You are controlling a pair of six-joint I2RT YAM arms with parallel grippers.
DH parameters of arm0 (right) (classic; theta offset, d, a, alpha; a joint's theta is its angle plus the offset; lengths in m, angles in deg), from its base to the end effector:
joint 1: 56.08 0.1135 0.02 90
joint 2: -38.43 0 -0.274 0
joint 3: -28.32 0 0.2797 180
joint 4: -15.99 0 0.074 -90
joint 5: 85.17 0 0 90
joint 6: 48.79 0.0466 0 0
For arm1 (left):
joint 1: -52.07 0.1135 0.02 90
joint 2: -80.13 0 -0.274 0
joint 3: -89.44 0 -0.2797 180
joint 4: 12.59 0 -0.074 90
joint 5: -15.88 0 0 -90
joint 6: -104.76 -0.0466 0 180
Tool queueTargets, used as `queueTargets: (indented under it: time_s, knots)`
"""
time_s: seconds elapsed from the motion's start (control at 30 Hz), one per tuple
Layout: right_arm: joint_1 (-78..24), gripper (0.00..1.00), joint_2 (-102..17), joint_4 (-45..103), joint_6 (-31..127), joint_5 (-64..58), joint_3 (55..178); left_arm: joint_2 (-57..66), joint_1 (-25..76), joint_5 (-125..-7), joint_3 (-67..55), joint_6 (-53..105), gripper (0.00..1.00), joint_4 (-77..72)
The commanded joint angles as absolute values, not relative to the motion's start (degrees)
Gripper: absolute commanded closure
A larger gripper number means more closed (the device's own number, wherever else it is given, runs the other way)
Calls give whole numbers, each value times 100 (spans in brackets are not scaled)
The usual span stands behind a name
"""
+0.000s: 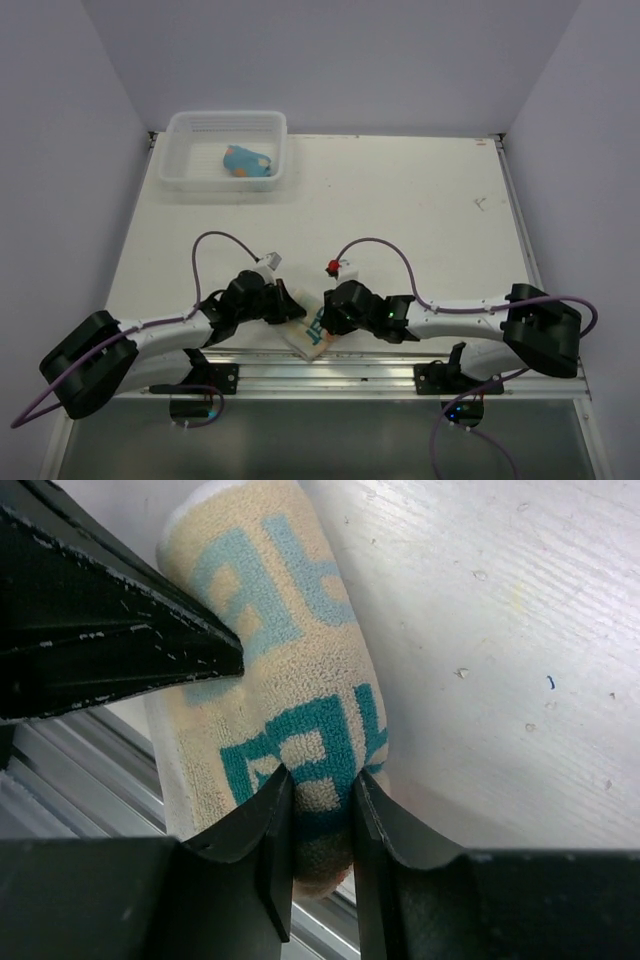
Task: Roll the towels
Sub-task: Roll the towel
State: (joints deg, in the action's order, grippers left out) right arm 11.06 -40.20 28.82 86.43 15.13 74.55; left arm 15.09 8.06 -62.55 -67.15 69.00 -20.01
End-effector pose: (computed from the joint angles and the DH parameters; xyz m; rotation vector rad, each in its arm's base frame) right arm 0.1190 0.2608 0.1472 -0.3795 2.4415 0.7210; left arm 0.1463 -0.1543 0.1088 -0.0861 2.4119 -1.1244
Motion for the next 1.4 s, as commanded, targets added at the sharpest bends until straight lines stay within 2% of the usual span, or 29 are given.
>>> queueTargets:
  time_s: [0.0,0.23,0.47,1.03,1.37]
  knots:
    - [1343,79,-3795,3285,8296,2195,7498,1553,786,-6831,-6351,6460,100,-768]
    - [2170,82,-4215,3865,8323,4285,8121,1790,1076,-6920,-5472,6231,97,-56]
    - [2706,82,-5005,4287,8148,5473,8807,1834,1129,-6762,-4979,6134,96,182]
    - [3779,77,-7352,6580,8647,6749,10950,2318,1094,-6419,-5320,6389,97,-186]
    - [3841,75,-7574,6767,8973,6591,11005,2747,927,-6313,-6437,6933,98,-573]
